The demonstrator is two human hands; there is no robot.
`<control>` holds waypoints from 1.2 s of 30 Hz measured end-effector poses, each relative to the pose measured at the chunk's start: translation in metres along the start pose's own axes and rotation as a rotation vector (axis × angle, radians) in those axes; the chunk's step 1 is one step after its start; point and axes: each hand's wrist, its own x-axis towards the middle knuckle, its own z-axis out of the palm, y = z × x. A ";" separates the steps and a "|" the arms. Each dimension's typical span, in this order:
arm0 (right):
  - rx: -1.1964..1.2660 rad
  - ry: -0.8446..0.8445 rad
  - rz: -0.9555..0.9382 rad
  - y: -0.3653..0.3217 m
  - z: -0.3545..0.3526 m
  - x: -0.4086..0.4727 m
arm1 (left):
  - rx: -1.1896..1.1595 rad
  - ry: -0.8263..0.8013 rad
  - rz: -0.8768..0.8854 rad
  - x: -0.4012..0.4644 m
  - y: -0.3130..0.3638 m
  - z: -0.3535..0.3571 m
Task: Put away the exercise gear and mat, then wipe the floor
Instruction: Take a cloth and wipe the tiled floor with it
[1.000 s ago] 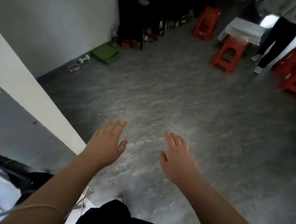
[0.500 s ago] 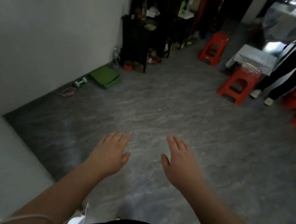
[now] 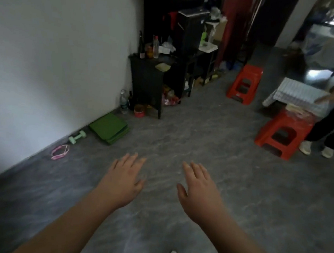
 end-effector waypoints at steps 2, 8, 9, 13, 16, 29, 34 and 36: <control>-0.009 -0.021 -0.028 0.013 -0.013 0.062 | -0.029 -0.006 -0.043 0.052 -0.010 -0.012; 0.014 -0.054 -0.101 0.023 -0.037 0.240 | -0.063 0.021 -0.111 0.190 -0.049 -0.040; 0.011 -0.057 -0.115 0.022 -0.037 0.270 | -0.058 0.025 -0.117 0.216 -0.056 -0.042; -0.007 -0.082 -0.136 0.025 -0.024 0.396 | -0.058 0.046 -0.144 0.330 -0.100 -0.046; -0.007 -0.080 -0.110 0.022 -0.016 0.494 | -0.067 0.052 -0.137 0.425 -0.139 -0.059; 0.056 -0.043 -0.020 0.047 -0.045 0.837 | -0.050 0.007 -0.039 0.785 -0.235 -0.144; 0.053 -0.021 -0.032 0.087 -0.030 0.974 | -0.042 0.010 -0.048 0.924 -0.255 -0.134; 0.039 -0.052 -0.053 0.102 -0.028 1.030 | -0.047 -0.011 -0.073 0.977 -0.260 -0.130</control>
